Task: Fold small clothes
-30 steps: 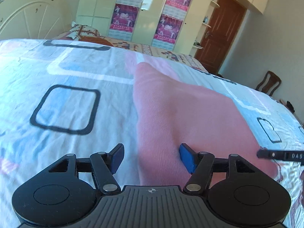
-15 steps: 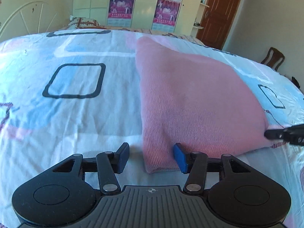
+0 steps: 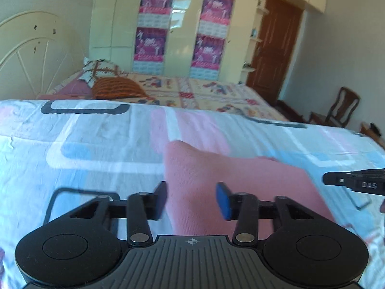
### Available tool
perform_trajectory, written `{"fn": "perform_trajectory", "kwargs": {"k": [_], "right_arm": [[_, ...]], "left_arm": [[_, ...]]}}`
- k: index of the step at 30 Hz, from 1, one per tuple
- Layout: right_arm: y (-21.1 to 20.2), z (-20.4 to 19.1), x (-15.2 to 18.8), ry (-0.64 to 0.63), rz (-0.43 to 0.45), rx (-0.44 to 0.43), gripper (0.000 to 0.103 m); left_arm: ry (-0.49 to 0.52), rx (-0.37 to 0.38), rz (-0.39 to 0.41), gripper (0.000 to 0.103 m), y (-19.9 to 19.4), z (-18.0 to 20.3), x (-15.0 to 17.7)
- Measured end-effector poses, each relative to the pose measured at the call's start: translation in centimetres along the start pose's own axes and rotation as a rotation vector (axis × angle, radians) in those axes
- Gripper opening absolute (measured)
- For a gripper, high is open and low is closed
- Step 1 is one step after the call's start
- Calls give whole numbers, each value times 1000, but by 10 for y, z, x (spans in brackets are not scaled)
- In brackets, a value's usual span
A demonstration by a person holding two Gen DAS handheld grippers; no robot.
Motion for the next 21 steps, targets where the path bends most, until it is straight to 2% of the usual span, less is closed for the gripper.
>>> {"fn": "perform_trajectory", "kwargs": {"k": [3,4,5,6,10,12,14,16,21], "right_arm": [[32,1,1,-35,-59,10,10],[44,3,9,-54,-116,32,10],[58,6,21,-83,-199,60,10],[59,6,27,-101,-170,53,12],[52,6,25,-73,-170,61,11],[36,1,19,-70,-118,49,18],[14,-4,16,-60,-54,14,29],[-1,-12,17,-77,-39,-15,25],[-11,-21,34,-107,-88,-41,20]], "left_arm": [[6,-23,-115,37,39,-6,8],[10,-18,-163,37,50,-6,16],[6,-9,-167,38,55,-6,22],[10,-11,-152,39,54,-5,24],[56,-31,-146,39,40,6,16],[73,-25,-131,40,26,12,13],[83,-26,-122,51,13,16,15],[86,-24,-124,56,5,19,21],[95,-48,-135,56,3,23,33]]}}
Point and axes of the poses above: each gripper's, at about its wrist camera, not at the fingertips, and y roughly the way its jaws point, z to its right, x to its underside, the point moved 4 cm from there along y, roughly the way its jaws point, and after that the axes turned 10 degrees about z, right-handed, at the moved point
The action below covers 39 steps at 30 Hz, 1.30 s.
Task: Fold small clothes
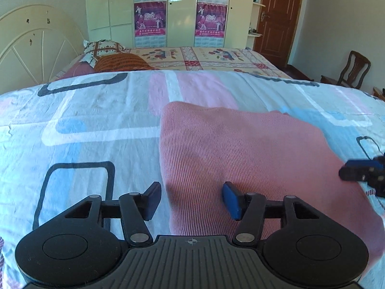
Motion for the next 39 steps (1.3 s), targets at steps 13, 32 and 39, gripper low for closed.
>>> {"fn": "perform_trajectory", "kwargs": {"k": [13,32,39], "right_arm": [[-40,35,10,148,23,2,39],[-15,73,41,480,-112,-252,55],[18,92,52,707,-168,-404,56]], "left_arm": [[-36,10,47,72,-56,-7,6],[-324,145,-85,74,-39,-40,32],[-569,259,-150,70,-4,-60,47]]}}
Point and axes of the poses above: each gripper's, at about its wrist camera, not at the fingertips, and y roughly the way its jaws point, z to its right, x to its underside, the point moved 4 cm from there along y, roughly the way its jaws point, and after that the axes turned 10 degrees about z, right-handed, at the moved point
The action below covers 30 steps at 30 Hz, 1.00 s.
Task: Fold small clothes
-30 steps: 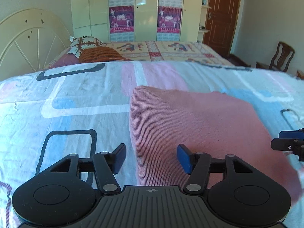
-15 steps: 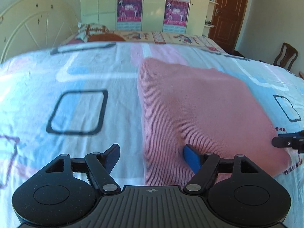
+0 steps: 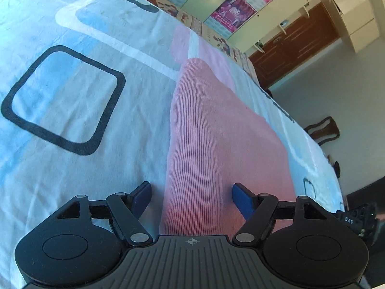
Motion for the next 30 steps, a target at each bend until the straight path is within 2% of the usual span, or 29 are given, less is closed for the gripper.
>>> {"fn": "perform_trajectory", "kwargs": {"k": [3,4,5,7,8,12,14,16,19,23,27,30], "right_arm": [[13,-4,-2,-1,-15,-31,53],[17,-7,-2,-13,-14,-31,52],[20,-10,-2,-24,-14,-26,50],[22,-17,-3,-62,-8,8,40],[21,-18,-3,-89,-9,39,32],[17,-17,-2,-120,-9,67,32],[19,-17,-3,-107,-8,69,35],[22,-24,-3,-146,-7,99,35],[26,-37,1,-243,2,172,26],[27,-55,9,-359,28,245,21],[25,-74,15,-456,67,325,20],[22,-94,19,-516,98,365,20]], "left_arm": [[20,-10,-10,62,10,6,-2],[31,-17,-18,52,13,11,-4],[45,-33,-26,52,16,15,-4],[108,-88,-35,48,19,27,-5],[146,-109,-34,47,18,35,-5],[297,-194,-12,54,22,56,-1],[290,-202,-14,55,28,60,-1],[300,-214,-7,54,30,62,-2],[387,-224,18,38,27,74,-1],[478,-238,50,32,18,86,1],[538,-212,83,30,4,92,-2],[564,-164,105,29,-13,96,-8]]}}
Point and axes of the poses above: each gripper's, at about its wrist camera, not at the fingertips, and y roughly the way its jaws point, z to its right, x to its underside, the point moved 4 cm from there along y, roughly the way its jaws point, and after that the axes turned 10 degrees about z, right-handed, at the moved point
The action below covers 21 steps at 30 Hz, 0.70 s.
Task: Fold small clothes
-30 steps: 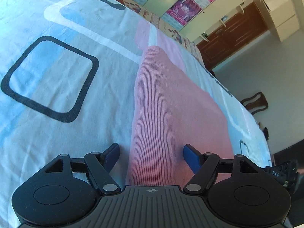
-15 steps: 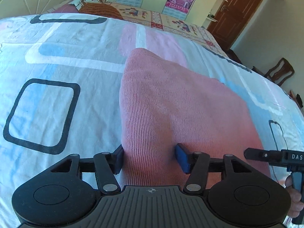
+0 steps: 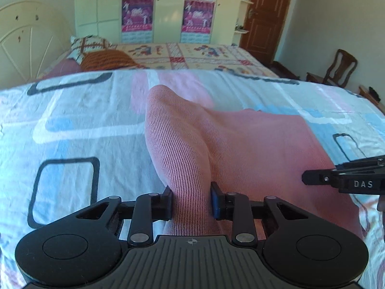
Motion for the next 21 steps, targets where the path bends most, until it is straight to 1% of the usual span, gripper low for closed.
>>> {"fn": "perform_trajectory", "kwargs": {"k": [4,8,15,18,21], "right_arm": [[-10,-30,-11,-49,30,25,20],[-10,-72,-18,-100,49,37,20],[20,-159,-25,-138,49,-16,20],[36,-194,-23,-147,54,-43,20],[52,-226,-20,-155,38,-74,20]], "left_arm": [[28,24,36,29,-18,-16,-10],[25,28,66,29,-39,-54,-14],[-21,-29,65,29,-70,-156,-2],[-54,-52,64,29,-84,-199,6],[-75,-80,62,29,-94,-238,16]]}}
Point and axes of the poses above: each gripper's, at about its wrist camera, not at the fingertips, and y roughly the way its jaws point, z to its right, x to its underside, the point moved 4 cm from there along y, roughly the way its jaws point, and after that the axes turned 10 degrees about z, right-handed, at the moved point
